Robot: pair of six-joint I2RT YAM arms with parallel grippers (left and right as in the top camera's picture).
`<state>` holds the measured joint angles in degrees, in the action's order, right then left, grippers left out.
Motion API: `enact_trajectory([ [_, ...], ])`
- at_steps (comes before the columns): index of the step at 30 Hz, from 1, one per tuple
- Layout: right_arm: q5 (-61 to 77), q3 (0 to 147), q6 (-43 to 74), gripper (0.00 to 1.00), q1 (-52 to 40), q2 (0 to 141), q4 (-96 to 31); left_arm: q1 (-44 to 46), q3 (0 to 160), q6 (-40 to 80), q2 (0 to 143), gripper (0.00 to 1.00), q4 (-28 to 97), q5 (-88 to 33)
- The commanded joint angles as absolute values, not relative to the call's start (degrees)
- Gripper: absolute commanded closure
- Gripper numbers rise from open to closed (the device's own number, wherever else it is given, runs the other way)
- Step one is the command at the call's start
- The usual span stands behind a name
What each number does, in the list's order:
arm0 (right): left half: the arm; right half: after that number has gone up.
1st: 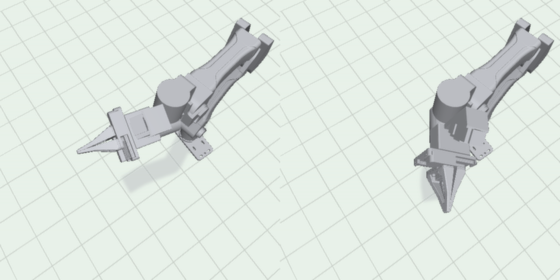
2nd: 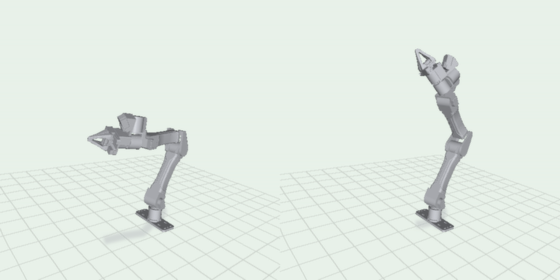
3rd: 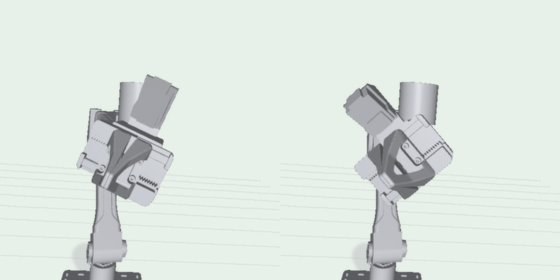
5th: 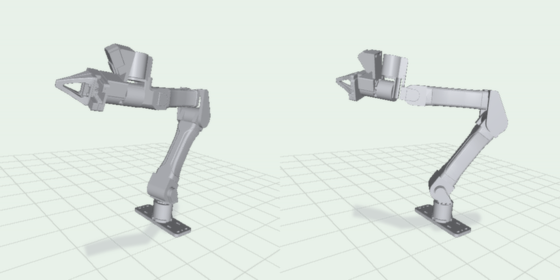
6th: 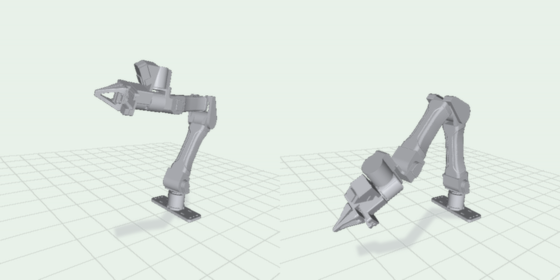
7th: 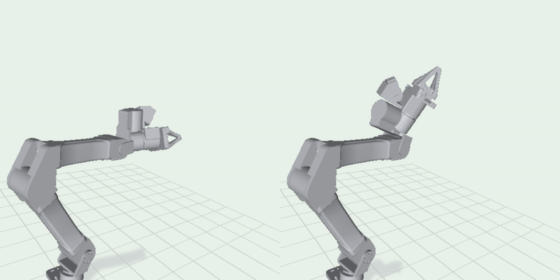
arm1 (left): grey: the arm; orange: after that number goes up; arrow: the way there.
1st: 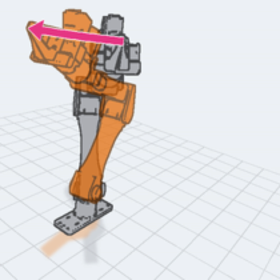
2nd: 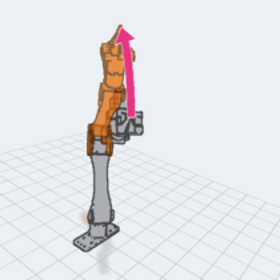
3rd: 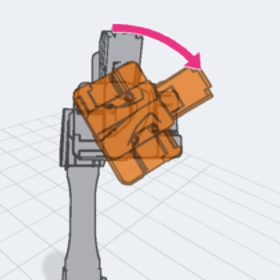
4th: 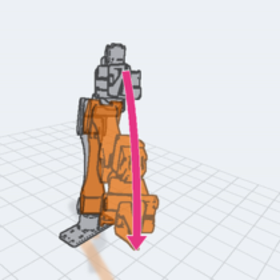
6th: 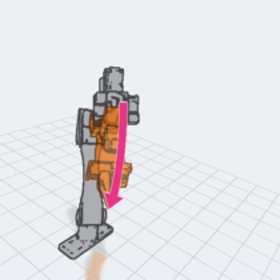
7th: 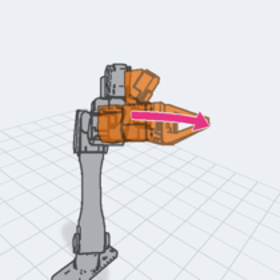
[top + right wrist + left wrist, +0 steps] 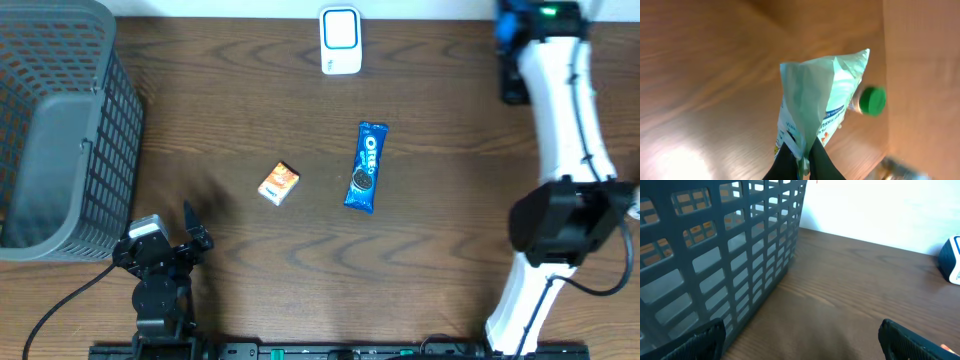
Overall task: Scan the item barcode
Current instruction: 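Swing the right arm to the right side and release the wipes pack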
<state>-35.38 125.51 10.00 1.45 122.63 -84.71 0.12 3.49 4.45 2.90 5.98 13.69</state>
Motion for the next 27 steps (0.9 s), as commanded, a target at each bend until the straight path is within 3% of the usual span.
enact_trajectory([
  [1,-37.12,120.01,18.85,0.99,9.41,122.85,-81.14,0.34,1.83,4.1,2.85,0.02,6.5,14.17],
  [12,-28.64,106.21,19.25,0.96,25.02,122.74,-66.43,0.34,1.83,4.1,2.85,0.02,6.5,14.17],
  [13,-27.59,106.78,19.25,0.84,25.36,122.65,-66.46,0.34,1.83,4.1,2.85,0.02,6.5,14.17],
  [16,-23.83,110.32,17.58,0.01,25.19,122.48,-68.16,0.34,1.83,4.1,2.85,0.02,6.5,14.17],
  [27,-2.66,129.6,19.46,0.01,14.52,122.48,-87.55,0.34,1.83,4.1,2.85,0.02,6.5,14.17],
])
